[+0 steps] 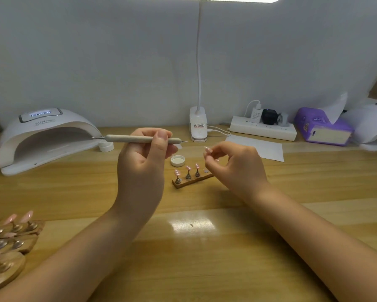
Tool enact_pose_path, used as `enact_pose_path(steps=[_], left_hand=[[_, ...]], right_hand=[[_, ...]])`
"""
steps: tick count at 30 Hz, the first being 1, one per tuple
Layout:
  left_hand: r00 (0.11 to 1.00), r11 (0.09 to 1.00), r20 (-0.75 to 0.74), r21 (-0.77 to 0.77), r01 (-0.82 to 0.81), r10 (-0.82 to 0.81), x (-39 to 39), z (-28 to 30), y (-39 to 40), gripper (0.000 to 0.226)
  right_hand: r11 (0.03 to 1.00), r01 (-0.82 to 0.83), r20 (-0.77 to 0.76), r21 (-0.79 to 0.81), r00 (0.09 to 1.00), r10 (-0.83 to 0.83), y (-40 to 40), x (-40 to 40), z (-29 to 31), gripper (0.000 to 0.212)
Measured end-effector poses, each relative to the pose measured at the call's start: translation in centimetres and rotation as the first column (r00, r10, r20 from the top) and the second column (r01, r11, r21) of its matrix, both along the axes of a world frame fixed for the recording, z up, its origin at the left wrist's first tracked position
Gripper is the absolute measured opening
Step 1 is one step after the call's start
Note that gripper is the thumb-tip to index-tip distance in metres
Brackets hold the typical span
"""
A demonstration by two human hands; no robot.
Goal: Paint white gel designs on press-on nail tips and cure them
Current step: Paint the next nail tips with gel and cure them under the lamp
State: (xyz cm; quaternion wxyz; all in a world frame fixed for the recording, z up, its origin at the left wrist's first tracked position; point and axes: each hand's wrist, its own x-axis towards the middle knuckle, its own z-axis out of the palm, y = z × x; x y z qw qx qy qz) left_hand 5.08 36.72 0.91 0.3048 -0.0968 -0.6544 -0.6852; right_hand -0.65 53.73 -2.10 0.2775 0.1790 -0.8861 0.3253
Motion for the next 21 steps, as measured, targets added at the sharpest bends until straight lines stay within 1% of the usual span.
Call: enact_pose_path(steps=[2, 4, 9, 15, 21], left_hand=[[0.999, 0.997, -0.053, -0.076, -0.003, -0.001, 0.3, 0.2, 0.1, 0.013], [0.996, 0.992, -0.092, -0.129, -0.010, -0.002, 0.5, 0.3, 0.2, 0.010], [0.989, 0.977, -0.149, -0.211, -0.031, -0.001, 0.6, 0.1, 0.1, 0.009], [0.984, 0.971, -0.178, -0.233, -0.052, 0.010, 0.5, 0.1, 0.0, 0.009], [0.981, 0.967, -0.195, -0.247, -0.059, 0.010, 0.6, 0.1, 0.1, 0.010]], right_hand=[[0.994, -0.054, -0.034, -0.094, 0.998, 0.051, -0.3, 0.3, 0.5, 0.013], [0.983, -0.107, -0.059, -0.150, 0.993, 0.099, -0.7, 0.8, 1.0, 0.009], [0.955, -0.205, -0.115, -0.213, 0.976, 0.184, -1.6, 1.5, 1.7, 0.006], [0.958, -0.224, -0.187, -0.181, 0.964, 0.190, -2.0, 1.9, 2.0, 0.009], [0.965, -0.219, -0.200, -0.145, 0.962, 0.188, -2.0, 1.9, 2.0, 0.011]])
